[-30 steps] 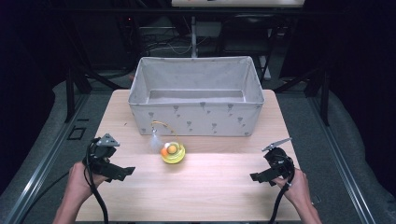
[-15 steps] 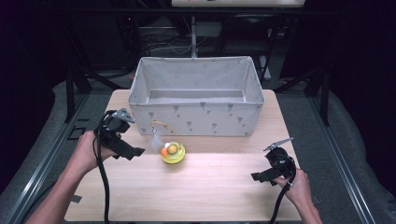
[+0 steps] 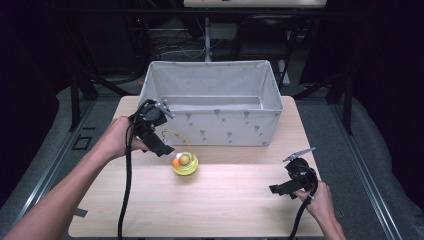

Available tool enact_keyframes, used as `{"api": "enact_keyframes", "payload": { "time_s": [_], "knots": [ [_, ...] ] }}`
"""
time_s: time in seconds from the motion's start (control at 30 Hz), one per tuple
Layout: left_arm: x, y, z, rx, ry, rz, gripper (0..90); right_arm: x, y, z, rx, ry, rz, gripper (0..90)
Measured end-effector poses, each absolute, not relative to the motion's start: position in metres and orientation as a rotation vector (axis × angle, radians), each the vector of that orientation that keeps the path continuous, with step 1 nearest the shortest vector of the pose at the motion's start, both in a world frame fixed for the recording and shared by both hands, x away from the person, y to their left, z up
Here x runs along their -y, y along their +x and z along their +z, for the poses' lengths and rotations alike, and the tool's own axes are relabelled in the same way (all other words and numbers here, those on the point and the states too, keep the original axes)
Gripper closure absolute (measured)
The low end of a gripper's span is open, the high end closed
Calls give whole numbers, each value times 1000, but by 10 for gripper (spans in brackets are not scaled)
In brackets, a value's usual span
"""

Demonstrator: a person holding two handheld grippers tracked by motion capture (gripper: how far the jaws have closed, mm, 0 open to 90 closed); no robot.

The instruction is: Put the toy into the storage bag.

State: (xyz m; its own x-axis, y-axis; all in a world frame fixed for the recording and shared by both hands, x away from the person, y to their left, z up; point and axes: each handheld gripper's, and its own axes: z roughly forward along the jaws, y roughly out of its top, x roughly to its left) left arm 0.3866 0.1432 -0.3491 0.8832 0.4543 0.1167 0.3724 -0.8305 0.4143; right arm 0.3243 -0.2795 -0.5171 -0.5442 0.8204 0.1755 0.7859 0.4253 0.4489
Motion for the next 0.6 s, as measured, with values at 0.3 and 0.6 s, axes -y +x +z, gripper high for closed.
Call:
{"api": "enact_keyframes", "payload": {
  "time_s": [0.3,0.6],
  "knots": [
    [-127,400,-348,-569,2685,255,150,282,324,-518,-2591,1474,783,14],
    [-117,408,-350,-534,2723,219,439,282,324,-519,-2597,1476,767,21]
  ]
}}
